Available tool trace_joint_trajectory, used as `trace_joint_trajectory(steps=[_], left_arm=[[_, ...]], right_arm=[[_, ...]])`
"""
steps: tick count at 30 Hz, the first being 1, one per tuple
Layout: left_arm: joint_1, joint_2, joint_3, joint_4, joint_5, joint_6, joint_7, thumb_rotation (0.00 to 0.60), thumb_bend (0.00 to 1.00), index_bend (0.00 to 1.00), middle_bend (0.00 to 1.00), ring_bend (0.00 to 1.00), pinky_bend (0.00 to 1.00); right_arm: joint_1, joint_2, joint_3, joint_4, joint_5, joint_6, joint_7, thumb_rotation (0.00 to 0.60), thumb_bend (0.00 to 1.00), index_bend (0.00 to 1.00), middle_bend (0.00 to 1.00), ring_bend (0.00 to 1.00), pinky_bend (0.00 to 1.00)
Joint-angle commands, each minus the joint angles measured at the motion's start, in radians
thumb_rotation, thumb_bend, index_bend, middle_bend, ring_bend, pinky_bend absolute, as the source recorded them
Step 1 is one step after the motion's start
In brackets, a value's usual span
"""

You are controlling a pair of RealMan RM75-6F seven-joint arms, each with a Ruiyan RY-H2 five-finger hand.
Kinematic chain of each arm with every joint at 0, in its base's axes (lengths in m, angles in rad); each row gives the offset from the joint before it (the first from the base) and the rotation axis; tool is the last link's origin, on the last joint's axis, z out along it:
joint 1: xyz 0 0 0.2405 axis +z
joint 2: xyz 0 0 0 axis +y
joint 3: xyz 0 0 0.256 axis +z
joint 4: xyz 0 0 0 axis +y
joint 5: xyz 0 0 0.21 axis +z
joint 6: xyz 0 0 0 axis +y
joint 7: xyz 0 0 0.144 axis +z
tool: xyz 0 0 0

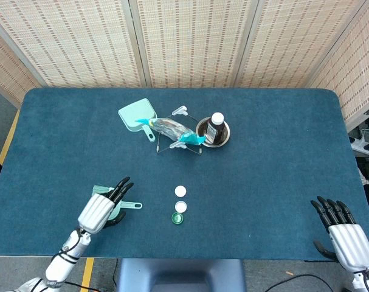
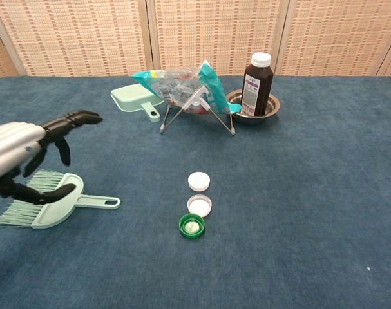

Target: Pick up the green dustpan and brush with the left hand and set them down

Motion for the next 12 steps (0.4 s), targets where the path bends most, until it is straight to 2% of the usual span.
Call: trace_joint_trajectory(steps=[1, 3, 5, 6, 10, 12], left_arm=[[0.154, 0.175, 0.149, -0.119, 0.116, 0.182, -0.016, 0.6, 0.35, 0.0, 0.0, 0.0, 0.15], [0.246, 0.207, 0.196, -0.075, 0.117, 0.262, 0.008, 0.6, 0.35, 0.0, 0.0, 0.0, 0.09], [0.31, 0.217, 0.208, -0.032, 0.077, 0.297, 0.011, 0.6, 0.35, 0.0, 0.0, 0.0, 0.06], [0.331, 0.231, 0.211, -0.031, 0.044, 0.281, 0.021, 0.6, 0.35, 0.0, 0.0, 0.0, 0.04], [0.342, 0.288, 0.203, -0.08, 0.037, 0.271, 0.03, 0.6, 0.36, 0.0, 0.0, 0.0, 0.0], [0.355, 0.286, 0.204, -0.06, 0.067, 0.288, 0.034, 0.6, 0.36, 0.0, 0.0, 0.0, 0.0]], right_arm=[[-0.004, 0.003, -0.007, -0.002, -0.014, 0.006, 0.003, 0.6, 0.21, 0.0, 0.0, 0.0, 0.0], [-0.008, 0.005, -0.012, -0.001, -0.028, 0.015, 0.006, 0.6, 0.21, 0.0, 0.0, 0.0, 0.0], [-0.011, 0.006, -0.014, 0.002, -0.035, 0.023, 0.009, 0.6, 0.21, 0.0, 0.0, 0.0, 0.0], [-0.012, 0.006, -0.015, 0.004, -0.042, 0.026, 0.01, 0.6, 0.21, 0.0, 0.0, 0.0, 0.0], [-0.004, 0.002, -0.014, 0.011, -0.036, 0.009, 0.014, 0.6, 0.21, 0.0, 0.0, 0.0, 0.0], [-0.002, 0.003, -0.015, 0.01, -0.034, 0.002, 0.018, 0.6, 0.21, 0.0, 0.0, 0.0, 0.0]])
